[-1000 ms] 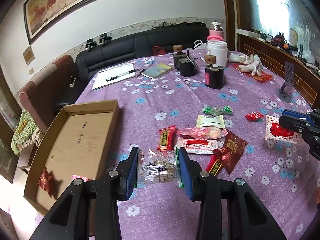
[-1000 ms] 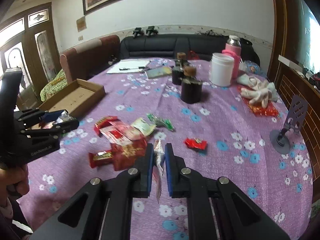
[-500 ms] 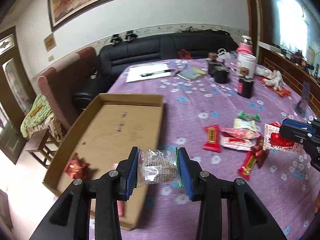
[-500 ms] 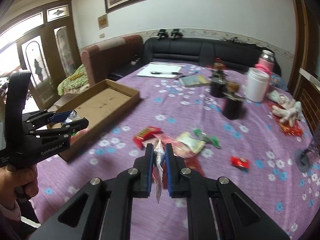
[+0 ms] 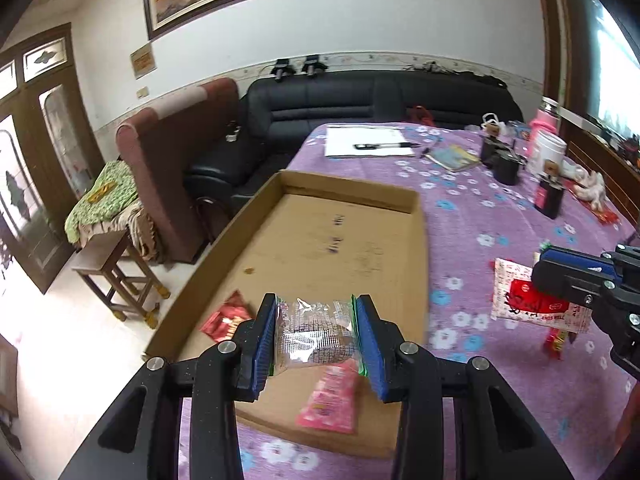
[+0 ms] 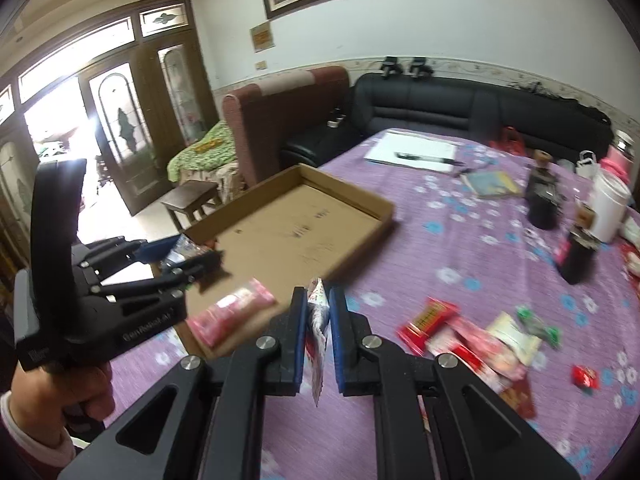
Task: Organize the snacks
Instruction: 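Carry both packets to the cardboard tray and release them inside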
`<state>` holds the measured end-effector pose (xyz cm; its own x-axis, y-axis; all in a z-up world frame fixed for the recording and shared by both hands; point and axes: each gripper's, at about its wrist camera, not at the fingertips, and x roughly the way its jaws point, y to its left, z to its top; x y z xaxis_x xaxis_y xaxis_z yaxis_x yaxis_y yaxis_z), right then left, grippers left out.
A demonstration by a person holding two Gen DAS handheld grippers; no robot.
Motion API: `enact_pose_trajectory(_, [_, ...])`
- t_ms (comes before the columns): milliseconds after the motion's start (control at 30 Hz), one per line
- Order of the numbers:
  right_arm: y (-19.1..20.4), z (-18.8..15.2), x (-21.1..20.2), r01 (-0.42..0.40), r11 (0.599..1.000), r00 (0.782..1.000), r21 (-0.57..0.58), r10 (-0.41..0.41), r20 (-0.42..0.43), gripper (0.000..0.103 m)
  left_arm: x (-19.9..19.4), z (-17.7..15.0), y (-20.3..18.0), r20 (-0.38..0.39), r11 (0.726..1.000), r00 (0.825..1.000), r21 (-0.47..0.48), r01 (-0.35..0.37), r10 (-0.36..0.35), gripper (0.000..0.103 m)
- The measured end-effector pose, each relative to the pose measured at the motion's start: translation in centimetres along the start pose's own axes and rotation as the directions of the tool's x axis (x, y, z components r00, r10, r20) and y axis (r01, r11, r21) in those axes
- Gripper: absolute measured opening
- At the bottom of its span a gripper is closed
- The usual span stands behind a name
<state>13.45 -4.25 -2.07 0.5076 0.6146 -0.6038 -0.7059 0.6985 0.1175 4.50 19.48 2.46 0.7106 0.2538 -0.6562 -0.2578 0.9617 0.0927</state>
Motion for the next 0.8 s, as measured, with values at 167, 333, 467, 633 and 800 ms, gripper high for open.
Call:
enact_pose_trajectory(167, [2.0,2.6,3.1,-0.048,0.999,0.999,-0.011,0.048,-0.005,0.011,1.6,0.8,2.3,-0.016,0.999,1.0,-0.035,-0.022,0.022,0.042])
enact_pose_trajectory(333, [3.0,4.4,6.8,-0.071,0.997,0.997,-0.001,0.071,-0.03,0.011,3.4,1.2,3.7,-0.035,0.998,0.999,-0.058,-0.038,0.036,0.042])
enact_pose_trajectory(467, [2.9,4.8,9.7,-0.075,0.997,0.995,0.02,0.077,-0.056,0.011,4.6,1.3,4.2,-0.051,0.997,0.998,-0.067,-0.042,0.039,0.042])
enact_pose_trajectory(633, [2.4,5.0,11.5,-0.066,0.997,0.994,0.031,0.069,-0.08,0.011,5.5,1.5,4.0,-0.062,0.997,0.997,-0.06,-0.037,0.034,0.042])
enact_pose_trajectory(800, [1.9,5.0,12.2,-0.069,0.996,0.993,0.047,0.073,-0.093,0.011,6.4,1.7,3.7,-0.081,0.997,0.996,-0.067,-0.034,0.029,0.045])
